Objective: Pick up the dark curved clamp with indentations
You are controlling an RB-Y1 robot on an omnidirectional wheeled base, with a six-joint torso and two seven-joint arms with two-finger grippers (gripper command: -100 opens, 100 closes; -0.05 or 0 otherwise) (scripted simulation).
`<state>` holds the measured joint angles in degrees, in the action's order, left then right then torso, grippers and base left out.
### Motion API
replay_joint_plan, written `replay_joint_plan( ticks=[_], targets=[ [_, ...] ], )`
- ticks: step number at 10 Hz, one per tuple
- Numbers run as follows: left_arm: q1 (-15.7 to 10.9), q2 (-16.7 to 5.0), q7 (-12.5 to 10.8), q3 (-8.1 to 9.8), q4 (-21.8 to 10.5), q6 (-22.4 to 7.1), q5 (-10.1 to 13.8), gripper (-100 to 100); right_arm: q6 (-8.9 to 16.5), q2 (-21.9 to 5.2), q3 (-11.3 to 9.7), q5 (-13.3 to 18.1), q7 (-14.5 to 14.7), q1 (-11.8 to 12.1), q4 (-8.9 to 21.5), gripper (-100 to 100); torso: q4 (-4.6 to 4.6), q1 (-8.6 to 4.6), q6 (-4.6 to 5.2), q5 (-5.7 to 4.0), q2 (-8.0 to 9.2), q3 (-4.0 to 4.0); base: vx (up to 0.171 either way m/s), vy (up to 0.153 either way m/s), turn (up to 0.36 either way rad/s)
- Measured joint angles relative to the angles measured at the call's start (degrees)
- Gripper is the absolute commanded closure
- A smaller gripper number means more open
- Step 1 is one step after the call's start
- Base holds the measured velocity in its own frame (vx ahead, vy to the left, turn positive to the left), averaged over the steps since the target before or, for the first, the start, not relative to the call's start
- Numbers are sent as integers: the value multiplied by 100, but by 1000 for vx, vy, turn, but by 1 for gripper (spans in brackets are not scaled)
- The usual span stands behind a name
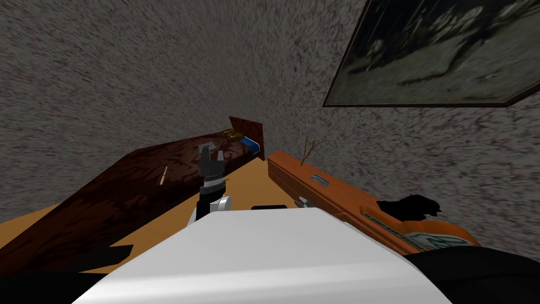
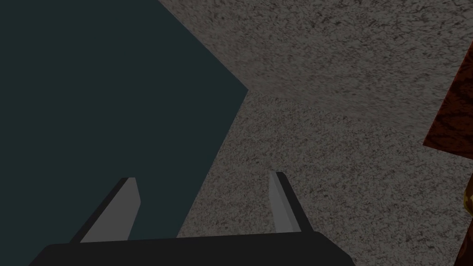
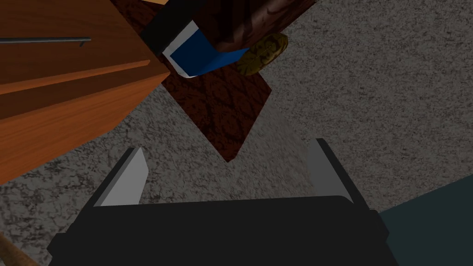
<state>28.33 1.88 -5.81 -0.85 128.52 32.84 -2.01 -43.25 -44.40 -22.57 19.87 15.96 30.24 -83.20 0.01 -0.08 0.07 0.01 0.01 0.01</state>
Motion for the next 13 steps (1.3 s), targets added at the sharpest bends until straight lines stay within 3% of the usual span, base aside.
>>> replay_joint_plan(
  ticks=[3, 5, 8, 13],
  targets=[
    [0, 0, 0, 0, 0, 0, 0, 0, 13, -255, -122, 128, 74, -34, 373, -100, 0, -2, 0, 0, 0, 0, 46, 11, 98],
    [0, 0, 0, 0, 0, 0, 0, 0, -79, -390, -271, 258, 131, -259, 934, -100, -2, -3, -2, -1, -11, -6, 74, 6, 179],
    [0, 0, 0, 0, 0, 0, 0, 0, 20, -842, -438, 457, 183, -284, 1336, -100, -3, -6, -3, 0, -19, -10, 74, -1, 109],
    [0, 0, 0, 0, 0, 0, 0, 0, 42, -1249, -685, 729, 296, -476, 2122, -100, -2, -11, -4, -1, -15, -8, 57, -10, 114]
  ],
)
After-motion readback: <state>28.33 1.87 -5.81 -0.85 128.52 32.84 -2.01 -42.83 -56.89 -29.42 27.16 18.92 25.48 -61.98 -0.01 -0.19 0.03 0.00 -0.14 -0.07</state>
